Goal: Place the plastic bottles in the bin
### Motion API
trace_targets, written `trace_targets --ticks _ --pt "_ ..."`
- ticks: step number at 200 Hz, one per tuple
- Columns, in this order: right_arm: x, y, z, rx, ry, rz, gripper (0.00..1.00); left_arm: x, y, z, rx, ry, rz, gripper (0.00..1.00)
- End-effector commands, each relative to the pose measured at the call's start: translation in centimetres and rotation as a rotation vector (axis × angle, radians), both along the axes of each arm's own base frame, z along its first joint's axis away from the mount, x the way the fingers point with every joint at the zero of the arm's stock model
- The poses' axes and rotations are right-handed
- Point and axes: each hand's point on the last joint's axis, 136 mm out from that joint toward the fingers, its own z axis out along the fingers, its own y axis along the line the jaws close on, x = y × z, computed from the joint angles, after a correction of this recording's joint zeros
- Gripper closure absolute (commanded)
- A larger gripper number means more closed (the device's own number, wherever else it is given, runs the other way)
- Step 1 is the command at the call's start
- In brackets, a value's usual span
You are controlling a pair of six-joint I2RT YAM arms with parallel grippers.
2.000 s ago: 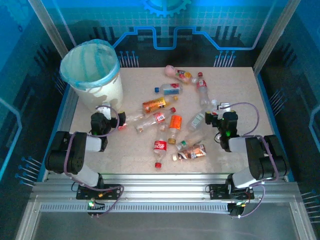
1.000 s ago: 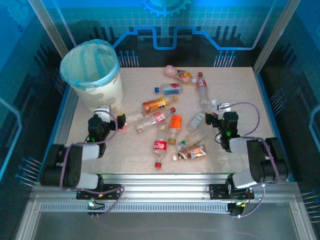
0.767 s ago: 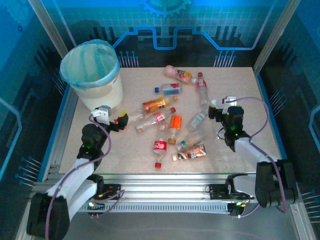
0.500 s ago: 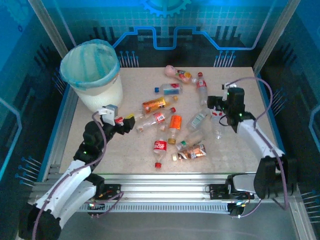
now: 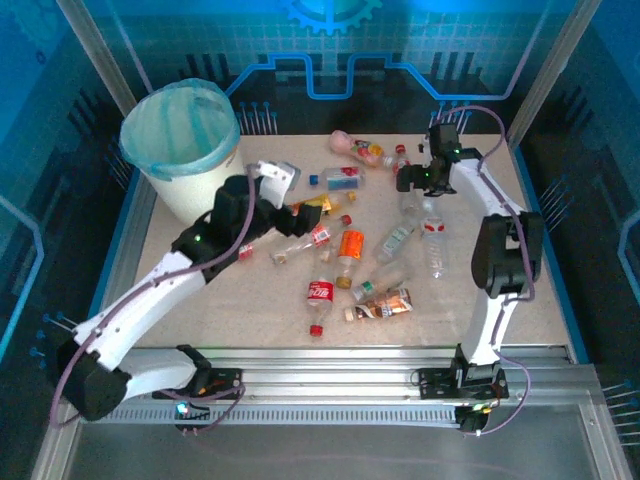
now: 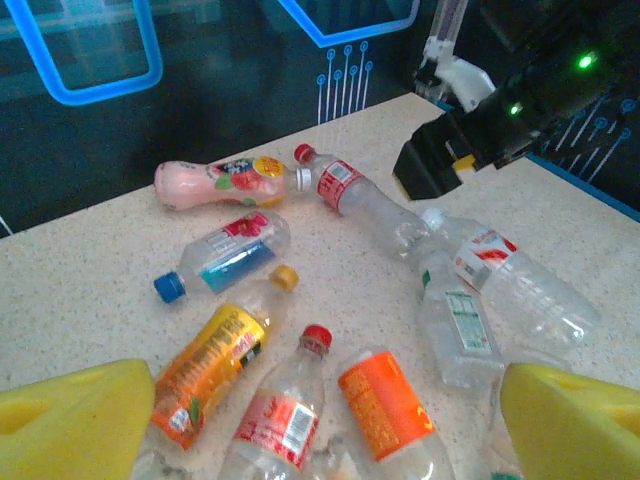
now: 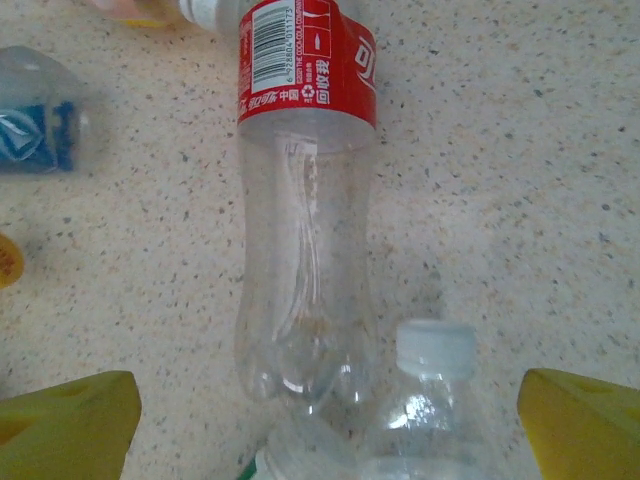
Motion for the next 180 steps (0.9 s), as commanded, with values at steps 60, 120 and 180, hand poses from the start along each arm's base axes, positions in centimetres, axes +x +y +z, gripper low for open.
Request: trace_targets --ticks 60,120,180 --pt "3.1 1.2 -6.9 0.014 0.231 0.028 0.03 3.9 -4.8 -1.0 0.042 0.239 -0.065 0.09" --pt "3.7 2.2 -8.6 0.045 0.26 0.052 0.06 4.7 -5.6 -2.2 0.033 0.292 -0.062 0.09" --pt "4.6 2.9 -7.8 0.051 0.244 0.077 0.24 4.3 -5.2 -1.8 0.039 0.276 -0.055 0.09"
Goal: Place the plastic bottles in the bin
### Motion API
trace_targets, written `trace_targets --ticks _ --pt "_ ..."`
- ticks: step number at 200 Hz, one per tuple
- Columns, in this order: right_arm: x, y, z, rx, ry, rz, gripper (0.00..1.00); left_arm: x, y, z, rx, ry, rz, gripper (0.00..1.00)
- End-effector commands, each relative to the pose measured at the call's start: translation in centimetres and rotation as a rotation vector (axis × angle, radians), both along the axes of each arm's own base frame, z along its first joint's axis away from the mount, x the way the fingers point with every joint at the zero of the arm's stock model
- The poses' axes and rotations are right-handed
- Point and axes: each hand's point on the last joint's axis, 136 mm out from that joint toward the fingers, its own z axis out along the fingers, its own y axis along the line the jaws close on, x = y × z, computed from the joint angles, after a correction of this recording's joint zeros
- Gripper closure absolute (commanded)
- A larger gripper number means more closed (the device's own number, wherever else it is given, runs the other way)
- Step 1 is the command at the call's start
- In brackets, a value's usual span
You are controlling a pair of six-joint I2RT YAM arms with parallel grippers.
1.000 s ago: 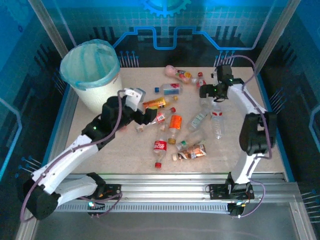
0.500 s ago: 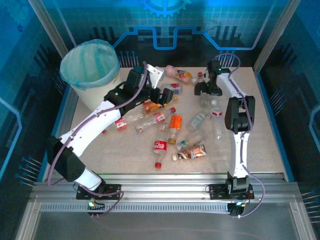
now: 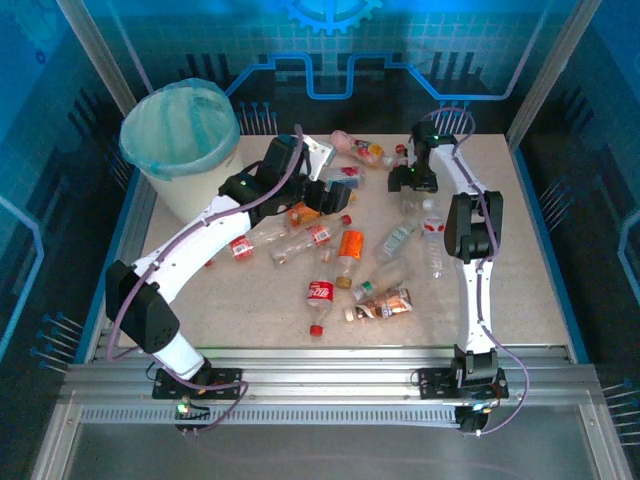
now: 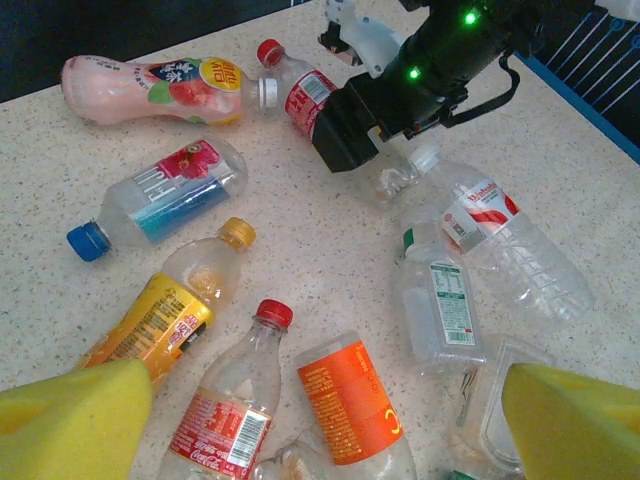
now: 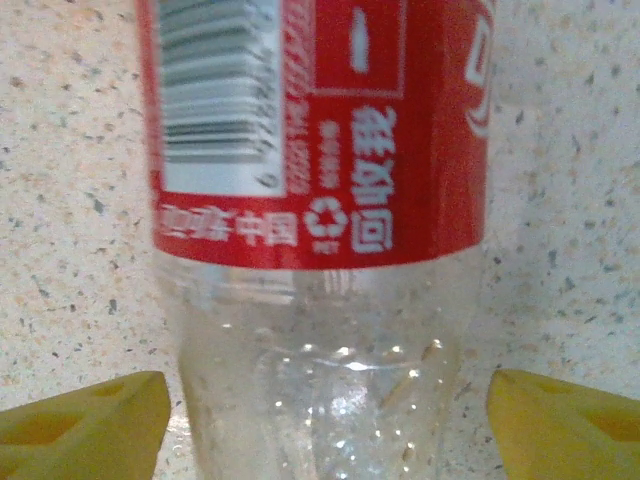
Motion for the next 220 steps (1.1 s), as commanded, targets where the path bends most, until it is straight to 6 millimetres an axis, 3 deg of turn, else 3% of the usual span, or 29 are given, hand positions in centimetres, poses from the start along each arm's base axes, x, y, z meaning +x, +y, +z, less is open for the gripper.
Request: trace_targets --ticks 1,47,75,102,129,179,198,220 --pt "-0.3 1.3 -0.1 0.022 0.025 0.034 0.25 -0.7 -0.1 1.9 -0.028 -0.019 -0.014 0.09" --pt "0.0 1.6 1.2 0.023 -0.005 0.057 0.38 -1.5 0.5 3.1 -0.052 -0.047 -0.002 0.09" --pt "-0.2 1.6 1.5 0.007 -0.01 0.062 0.38 -2.1 1.0 3.8 -0.065 -0.061 0.006 0.08" --pt "-0.3 1.4 0.3 -0.029 0.007 0.065 0.28 -2.5 1.5 4.0 -0.067 -0.067 0.018 0.08" --pt "-0.3 1.5 -1.2 -0.036 0.034 0.072 0.29 -2.9 1.8 4.2 -0.069 -0.063 0.023 0.08" --pt "-0.1 1.6 -2.1 -0.028 0.033 0.081 0.33 -2.1 1.7 4.5 -0.073 -0.054 0.056 0.08" --pt "0.0 1.6 -1.5 -0.011 0.022 0.085 0.39 -1.6 1.4 5.5 -0.109 -0.052 0.071 0.08" --pt "0.0 1.3 0.7 -0.029 -0.013 0.084 0.4 -1.4 1.1 6.4 -0.166 -0.072 0.085 0.07"
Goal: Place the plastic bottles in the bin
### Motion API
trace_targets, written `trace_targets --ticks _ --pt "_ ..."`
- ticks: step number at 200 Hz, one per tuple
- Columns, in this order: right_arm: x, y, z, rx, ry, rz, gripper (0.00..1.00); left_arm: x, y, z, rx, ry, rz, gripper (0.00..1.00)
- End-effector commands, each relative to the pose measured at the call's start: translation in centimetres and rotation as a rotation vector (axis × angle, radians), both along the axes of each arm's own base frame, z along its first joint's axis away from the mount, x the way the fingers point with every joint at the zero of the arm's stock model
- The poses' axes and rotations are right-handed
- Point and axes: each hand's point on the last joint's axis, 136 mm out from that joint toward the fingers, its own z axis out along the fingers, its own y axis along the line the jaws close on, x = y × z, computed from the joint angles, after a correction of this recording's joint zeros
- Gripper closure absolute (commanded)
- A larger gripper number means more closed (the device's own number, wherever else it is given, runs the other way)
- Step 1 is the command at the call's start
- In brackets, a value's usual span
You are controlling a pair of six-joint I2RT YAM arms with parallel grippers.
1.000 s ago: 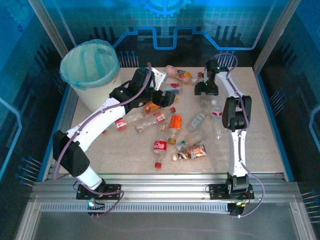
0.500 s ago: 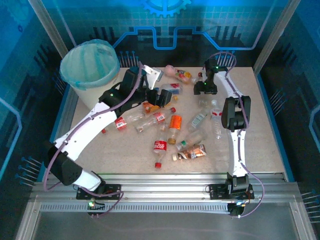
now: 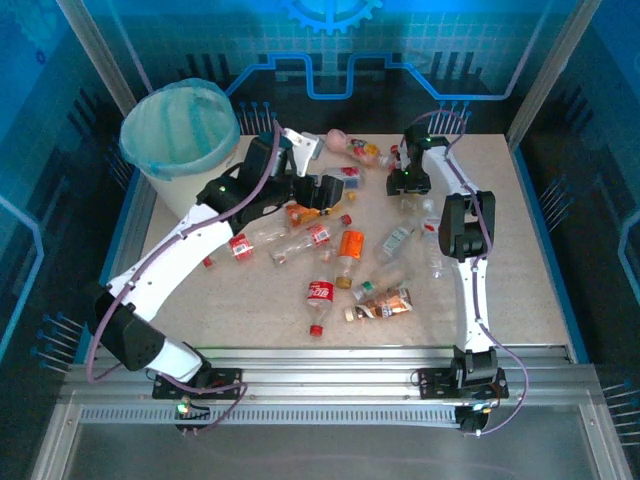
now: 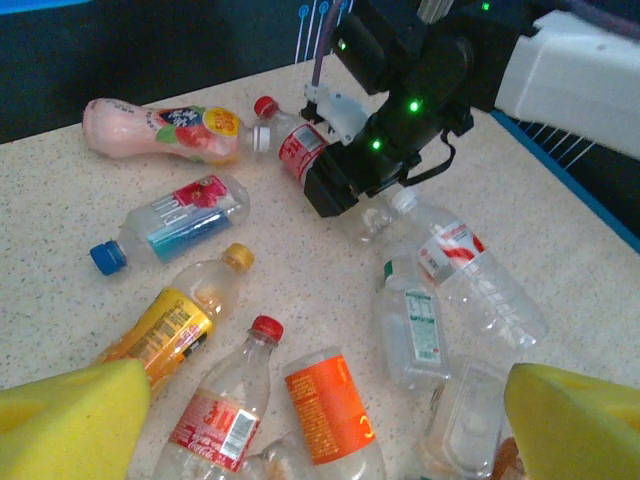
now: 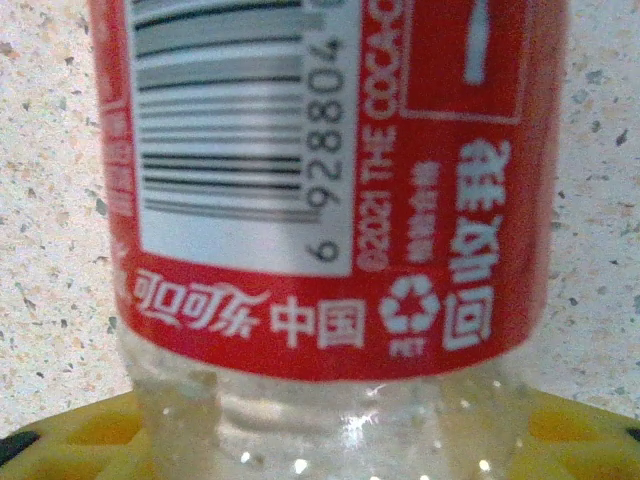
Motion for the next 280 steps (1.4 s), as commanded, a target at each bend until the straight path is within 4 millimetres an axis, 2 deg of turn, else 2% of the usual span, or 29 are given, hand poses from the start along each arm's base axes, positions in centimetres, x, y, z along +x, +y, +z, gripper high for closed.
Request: trace_targets --ticks 1,20,26,30,56,89,101,134,161,199,244,265,280 --pt "-0.1 0.1 2.6 -0.003 -0.037 0.018 0.4 0.4 -0.4 1.9 -0.076 -0.024 0.033 0.07" --pt "-0.3 -0.1 4.6 -0.009 -0.101 0.013 0.44 0.6 -0.4 2.2 -0.094 -0.028 0.042 0.07" --pt "-0.5 -0.2 4.5 -0.01 -0.113 0.011 0.44 0.7 -0.5 2.2 -0.094 -0.03 0.043 0.07" --pt "-0.5 -0.3 5.8 -0.008 -0.142 0.008 0.44 0.8 -0.5 2.3 -0.095 -0.031 0.049 0.07" --pt "-0.7 -0.7 8.9 -0.024 -0.203 -0.004 0.46 1.4 -0.9 2.7 -0.146 -0.026 0.064 0.08" --pt "-1.6 0.2 12.8 -0.029 -0.285 0.012 0.47 1.1 -1.4 2.9 -0.186 -0.027 0.044 0.07" --pt "-2.4 0.6 13.8 -0.032 -0.307 0.02 0.47 1.1 -1.5 3.3 -0.189 -0.028 0.036 0.07" --pt "-4.2 2.1 14.7 0.034 -0.34 0.036 0.5 1.3 -1.7 4.7 -0.199 -0.034 0.027 0.07" --pt "-6.1 4.1 15.9 0.082 -0.388 0.076 0.5 1.5 -2.1 5.5 -0.242 -0.031 0.031 0.07" --pt "-9.7 8.3 19.7 0.192 -0.517 0.209 0.5 2.2 -2.3 5.7 -0.309 0.021 0.036 0.08" --pt "-16.6 14.6 23.7 0.445 -0.639 0.462 0.5 2.6 -2.2 5.7 -0.435 0.126 -0.002 0.1" --pt "-19.5 16.8 25.3 0.52 -0.683 0.568 0.51 2.0 -2.2 5.7 -0.453 0.129 -0.027 0.12" --pt "-21.3 18.0 25.8 0.522 -0.711 0.633 0.52 1.6 -1.8 5.7 -0.45 0.127 -0.023 0.15"
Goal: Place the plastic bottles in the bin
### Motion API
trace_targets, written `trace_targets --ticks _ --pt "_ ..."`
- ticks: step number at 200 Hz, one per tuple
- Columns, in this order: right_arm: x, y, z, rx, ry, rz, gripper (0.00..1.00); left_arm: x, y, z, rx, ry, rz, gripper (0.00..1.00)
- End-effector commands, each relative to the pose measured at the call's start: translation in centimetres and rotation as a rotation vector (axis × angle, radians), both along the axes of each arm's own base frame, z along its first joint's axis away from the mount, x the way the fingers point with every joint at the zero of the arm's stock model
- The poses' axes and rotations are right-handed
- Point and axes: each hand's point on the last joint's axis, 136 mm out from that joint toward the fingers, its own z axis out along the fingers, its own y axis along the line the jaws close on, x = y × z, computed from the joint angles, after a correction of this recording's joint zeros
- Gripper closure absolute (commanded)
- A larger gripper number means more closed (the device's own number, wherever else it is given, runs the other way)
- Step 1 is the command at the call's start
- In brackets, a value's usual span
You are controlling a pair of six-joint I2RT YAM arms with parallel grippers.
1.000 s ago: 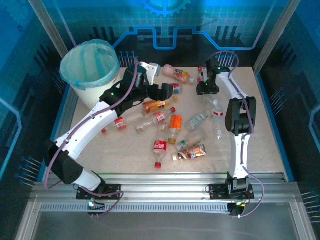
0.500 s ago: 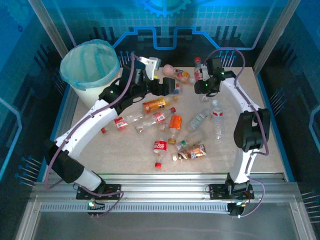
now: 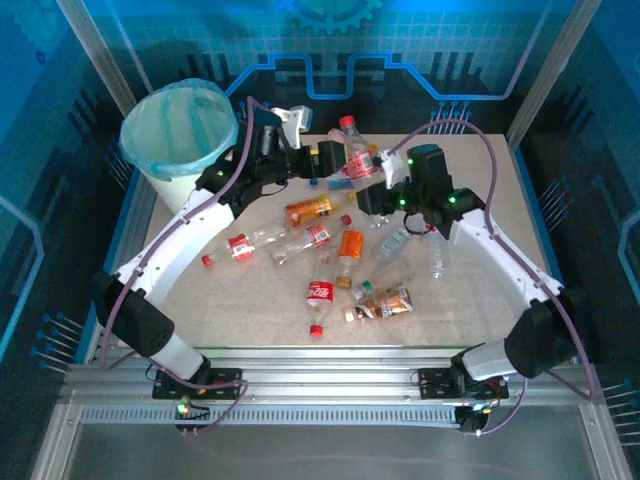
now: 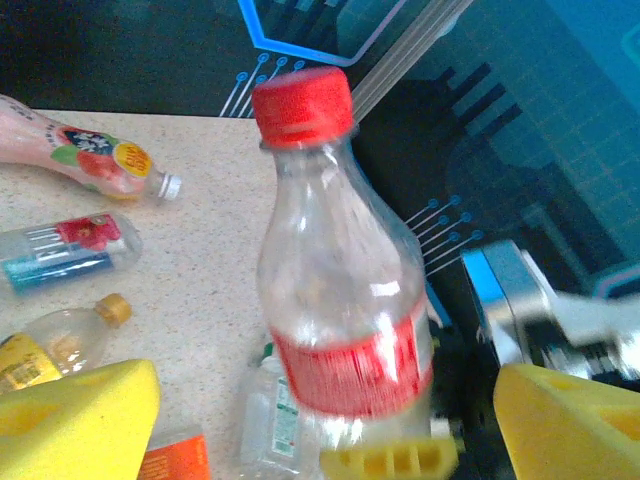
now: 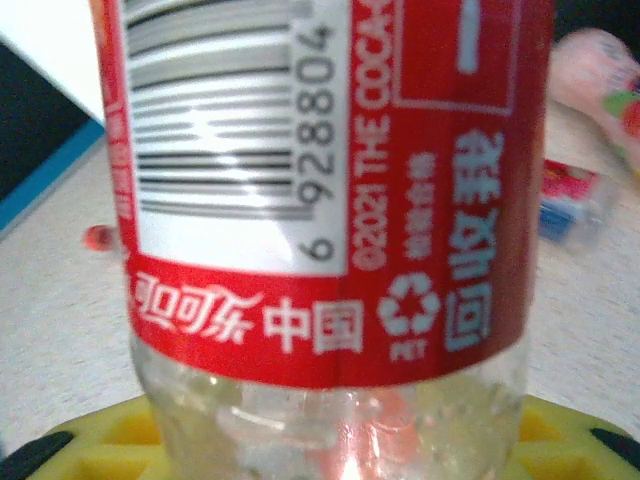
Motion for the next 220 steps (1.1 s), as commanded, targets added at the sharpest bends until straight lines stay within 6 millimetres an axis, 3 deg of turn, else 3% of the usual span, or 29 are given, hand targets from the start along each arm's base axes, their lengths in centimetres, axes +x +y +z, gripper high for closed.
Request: trace_targets --ticks 1,38,61,73,87,104,119,178,220 --pt "-2.9 3.2 2.3 0.062 -0.111 0.165 0.52 -1.4 -0.4 1.6 -0.063 -0.012 -0.054 0.15" --pt "-6.3 5.2 3.5 0.065 -0.201 0.25 0.52 -2.6 0.8 2.4 -0.057 -0.03 -0.047 0.26" --pt "-7.4 5.7 3.7 0.063 -0.215 0.27 0.51 -3.9 1.6 2.9 -0.061 -0.051 -0.042 0.44" --pt "-7.6 5.8 3.6 0.051 -0.212 0.26 0.51 -4.6 2.0 3.3 -0.067 -0.061 -0.041 0.48" --pt "-7.9 5.9 3.4 0.038 -0.211 0.246 0.51 -5.6 2.4 3.8 -0.073 -0.073 -0.043 0.45" --pt "-8.2 6.1 3.5 0.039 -0.208 0.238 0.51 -6.5 3.2 3.9 -0.072 -0.082 -0.031 0.25" --pt "-8.9 6.6 3.7 0.047 -0.214 0.26 0.51 -7.5 3.8 3.9 -0.068 -0.093 -0.021 0.24" --pt "-11.1 8.1 3.4 0.011 -0.225 0.315 0.51 -9.9 5.7 4.0 -0.054 -0.137 -0.002 0.62" --pt "-11.9 8.6 3.3 -0.01 -0.23 0.326 0.5 -10.8 6.4 3.8 -0.037 -0.143 0.012 0.79"
